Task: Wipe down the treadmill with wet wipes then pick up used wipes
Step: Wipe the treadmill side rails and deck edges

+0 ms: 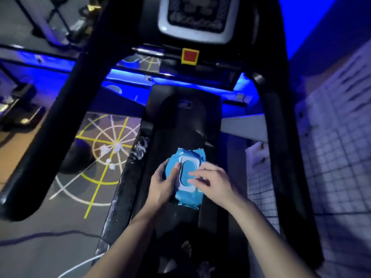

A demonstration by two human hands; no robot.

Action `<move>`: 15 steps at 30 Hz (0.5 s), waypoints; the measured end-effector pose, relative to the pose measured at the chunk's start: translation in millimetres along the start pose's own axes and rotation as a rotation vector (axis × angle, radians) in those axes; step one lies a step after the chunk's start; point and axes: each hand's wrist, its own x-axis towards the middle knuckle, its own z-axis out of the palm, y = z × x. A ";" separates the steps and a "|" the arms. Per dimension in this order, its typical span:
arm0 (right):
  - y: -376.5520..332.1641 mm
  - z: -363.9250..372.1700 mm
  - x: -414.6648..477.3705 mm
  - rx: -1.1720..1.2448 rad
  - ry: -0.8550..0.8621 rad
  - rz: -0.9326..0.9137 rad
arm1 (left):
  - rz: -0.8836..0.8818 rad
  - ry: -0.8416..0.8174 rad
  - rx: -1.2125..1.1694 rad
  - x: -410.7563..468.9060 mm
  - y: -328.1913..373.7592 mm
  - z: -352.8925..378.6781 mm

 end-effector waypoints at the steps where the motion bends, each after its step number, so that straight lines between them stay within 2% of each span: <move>1: 4.6 -6.9 -9.3 0.007 0.037 0.006 | 0.006 -0.036 0.014 -4.9 0.4 9.4; 8: -7.3 -34.2 -66.2 -0.312 0.340 -0.034 | 0.068 -0.257 0.111 -34.3 7.1 51.5; 11: -28.5 -44.2 -89.8 -0.404 0.304 0.043 | 0.096 -0.351 0.139 -47.3 10.8 55.3; 15: -53.9 -42.5 -113.9 -0.360 0.308 0.259 | 0.055 -0.512 0.085 -69.2 15.1 38.8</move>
